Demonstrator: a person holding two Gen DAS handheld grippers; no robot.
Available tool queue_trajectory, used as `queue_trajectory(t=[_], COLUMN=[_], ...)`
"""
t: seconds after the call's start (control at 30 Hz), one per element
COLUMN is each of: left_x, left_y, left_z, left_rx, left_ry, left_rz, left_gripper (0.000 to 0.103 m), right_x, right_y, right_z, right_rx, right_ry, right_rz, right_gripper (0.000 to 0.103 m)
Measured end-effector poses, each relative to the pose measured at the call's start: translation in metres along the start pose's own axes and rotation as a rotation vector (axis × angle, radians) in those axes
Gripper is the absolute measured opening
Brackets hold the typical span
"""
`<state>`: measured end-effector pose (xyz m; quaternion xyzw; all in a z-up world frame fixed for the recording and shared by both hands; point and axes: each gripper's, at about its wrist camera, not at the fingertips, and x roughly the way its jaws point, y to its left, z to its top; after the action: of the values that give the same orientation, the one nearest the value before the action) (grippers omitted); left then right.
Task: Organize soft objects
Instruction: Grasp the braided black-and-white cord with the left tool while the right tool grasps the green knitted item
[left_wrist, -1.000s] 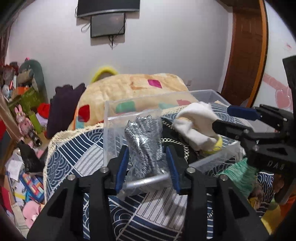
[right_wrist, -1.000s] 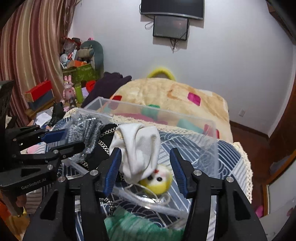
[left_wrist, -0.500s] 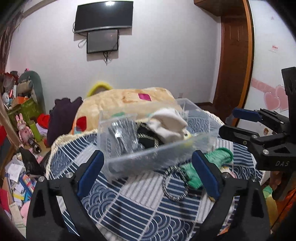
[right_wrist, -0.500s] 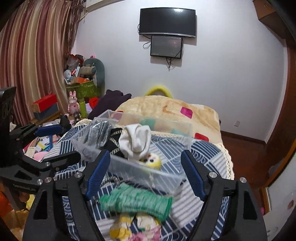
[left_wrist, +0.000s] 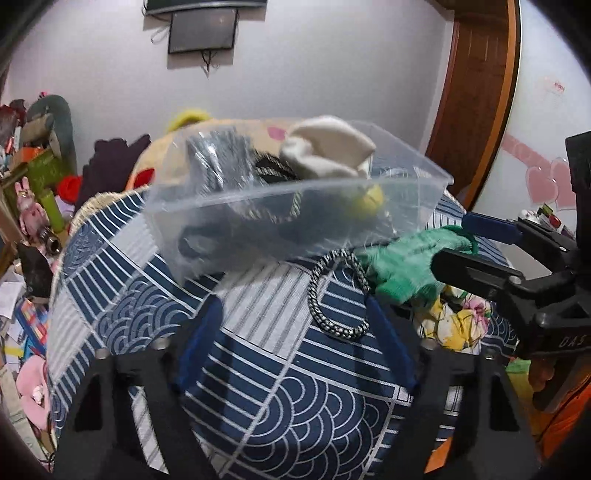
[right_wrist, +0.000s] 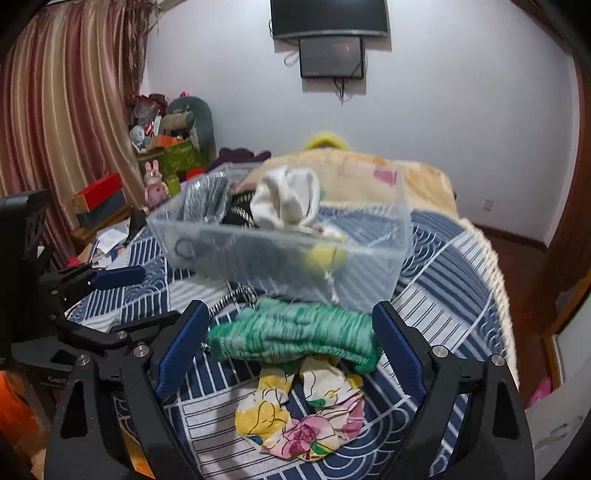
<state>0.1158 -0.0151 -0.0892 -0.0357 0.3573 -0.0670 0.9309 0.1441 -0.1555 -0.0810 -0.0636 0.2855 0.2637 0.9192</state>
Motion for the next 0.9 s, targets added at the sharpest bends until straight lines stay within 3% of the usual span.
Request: queue_trajectory(t=[0.23,0.33,0.4,0.57,0.77,0.9], left_x=[0.024,0.027,0.027,0.023,0.016,0.007], left_y=[-0.011,-0.012,-0.012,-0.01,-0.006,-0.001], left_z=[-0.007,-0.01,-0.01,-0.013,-0.017,-0.017], left_rx=[0.022,0.018,0.02,0.028,0.025,0.012], left_ry=[0.061,0.053,0.049,0.048,0.049,0.03], left_rz=[-0.03,-0.028,-0.032,-0.044,-0.058,-0.058], left_gripper=[0.042,0.036,0.028,0.01,0.006,0.006], right_x=[0.013,0.017,0.018,0.018,0.01,-0.003], right_y=[-0.002,-0.002,-0.001,-0.001,-0.008,-0.012], right_z=[-0.011,-0.016,-0.02,-0.023,-0.019,-0.014], right_rx=[0.003,-0.005,-0.013,-0.031,-0.018,-0.003], right_ry=[0.043,0.063,0.071,0.086,0.063,0.026], right_rz=[-0.012,-0.019,-0.023,-0.017,-0.015,-0.021], right_gripper=[0.089,0.088,0.082,0.052,0.022,0.014])
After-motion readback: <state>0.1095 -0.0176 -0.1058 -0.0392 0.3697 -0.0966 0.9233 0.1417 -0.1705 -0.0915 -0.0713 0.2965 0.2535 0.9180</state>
